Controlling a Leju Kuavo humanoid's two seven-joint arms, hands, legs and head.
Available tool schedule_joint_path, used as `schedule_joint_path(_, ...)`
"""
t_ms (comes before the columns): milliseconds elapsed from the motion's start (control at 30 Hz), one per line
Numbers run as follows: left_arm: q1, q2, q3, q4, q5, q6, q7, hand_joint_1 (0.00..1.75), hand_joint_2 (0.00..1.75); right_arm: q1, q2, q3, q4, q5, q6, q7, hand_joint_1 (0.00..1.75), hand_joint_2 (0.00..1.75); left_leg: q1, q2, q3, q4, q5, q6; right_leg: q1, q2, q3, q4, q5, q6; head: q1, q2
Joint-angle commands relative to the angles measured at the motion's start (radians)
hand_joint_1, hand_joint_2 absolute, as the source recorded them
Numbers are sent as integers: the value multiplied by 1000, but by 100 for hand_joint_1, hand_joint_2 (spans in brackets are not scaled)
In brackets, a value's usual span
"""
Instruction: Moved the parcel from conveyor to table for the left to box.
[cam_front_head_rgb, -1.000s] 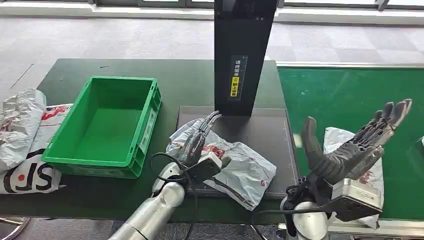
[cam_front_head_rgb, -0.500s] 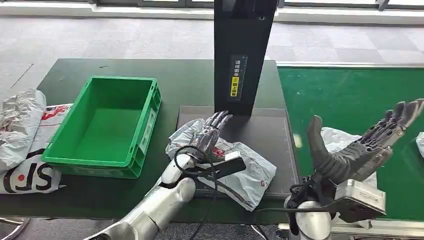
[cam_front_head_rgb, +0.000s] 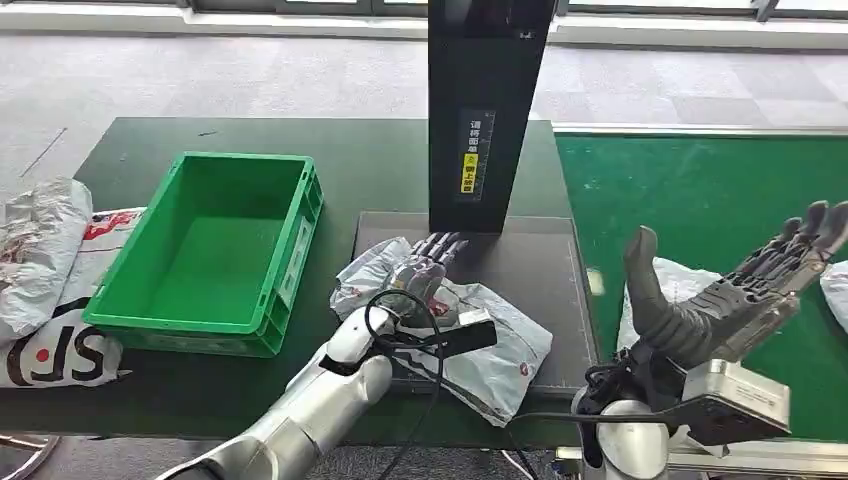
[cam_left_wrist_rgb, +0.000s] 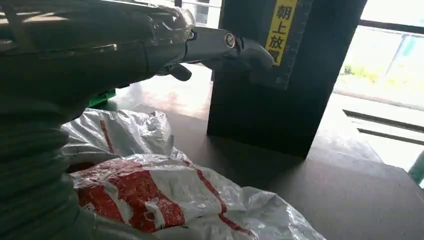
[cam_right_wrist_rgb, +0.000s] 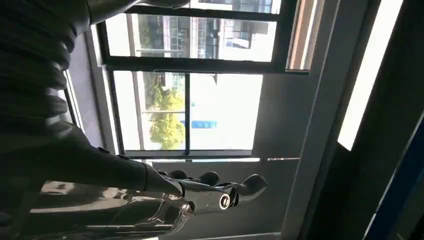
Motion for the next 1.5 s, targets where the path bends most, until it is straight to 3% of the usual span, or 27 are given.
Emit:
schedule_joint_path(33, -40, 37, -52, 56, -5, -21, 5, 23, 175, -28, -16, -27, 28, -4, 0, 1, 0, 175, 0, 1, 2, -1, 0, 0, 1, 1, 2, -2, 1, -1, 0, 0)
schedule_joint_path(67, -40, 37, -52, 56, -5, -21, 5, 30, 175, -28, -16, -27, 28, -4, 0, 1, 0, 175, 1, 1, 3, -2, 0, 0, 1, 1, 3, -3, 1, -1, 0, 0)
schedule_joint_path(100, -36, 40, -48, 46, -4, -37, 5, 54, 175, -29, -15, -28, 30, -3, 4, 1, 0, 175, 1, 1, 2, -1, 0, 0, 1, 1, 2, -2, 1, -1, 0, 0)
schedule_joint_path(167, -30, 42, -41, 34, 2, -46, 0, 2, 175, -31, -14, -30, 34, -4, 4, 1, 0, 175, 0, 1, 2, -1, 0, 0, 1, 1, 2, -2, 1, 0, 0, 0)
schedule_joint_path(467, -10, 65, -12, -10, 37, -218, -54, 0, 175, -54, -39, -10, 68, -23, -24, 1, 0, 175, 1, 3, 3, -2, 0, 0, 1, 2, 3, -3, 1, -1, 0, 0)
schedule_joint_path(500, -12, 66, -13, 0, 36, -232, -53, 63, 175, -57, -43, -7, 73, -26, -30, 1, 0, 175, 1, 2, 3, -2, 0, 0, 1, 2, 2, -2, 1, -1, 0, 0)
schedule_joint_path(600, -12, 66, -14, 3, 36, -236, -54, 63, 175, -57, -43, -6, 74, -27, -31, 1, 0, 175, 1, 3, 3, -2, 0, 0, 1, 2, 3, -3, 1, -1, 0, 0)
schedule_joint_path(633, -12, 64, -14, 6, 37, -238, -53, 169, 175, -58, -43, -5, 75, -27, -32, 1, 0, 175, 1, 3, 4, -4, 1, 0, 1, 2, 5, -5, 2, -1, 0, 0)
schedule_joint_path(667, -16, 64, -16, 17, 37, -261, -57, 175, 175, -59, -44, -4, 77, -28, -33, 1, 0, 175, 0, 1, 2, -1, 0, 0, 1, 1, 2, -2, 1, 0, 0, 0)
schedule_joint_path(1500, -14, 62, -22, 34, 24, -323, -36, 175, 175, -41, -19, -34, 60, -14, -17, 1, 0, 175, 1, 2, 4, -3, 0, 0, 1, 1, 4, -4, 1, -1, 0, 0)
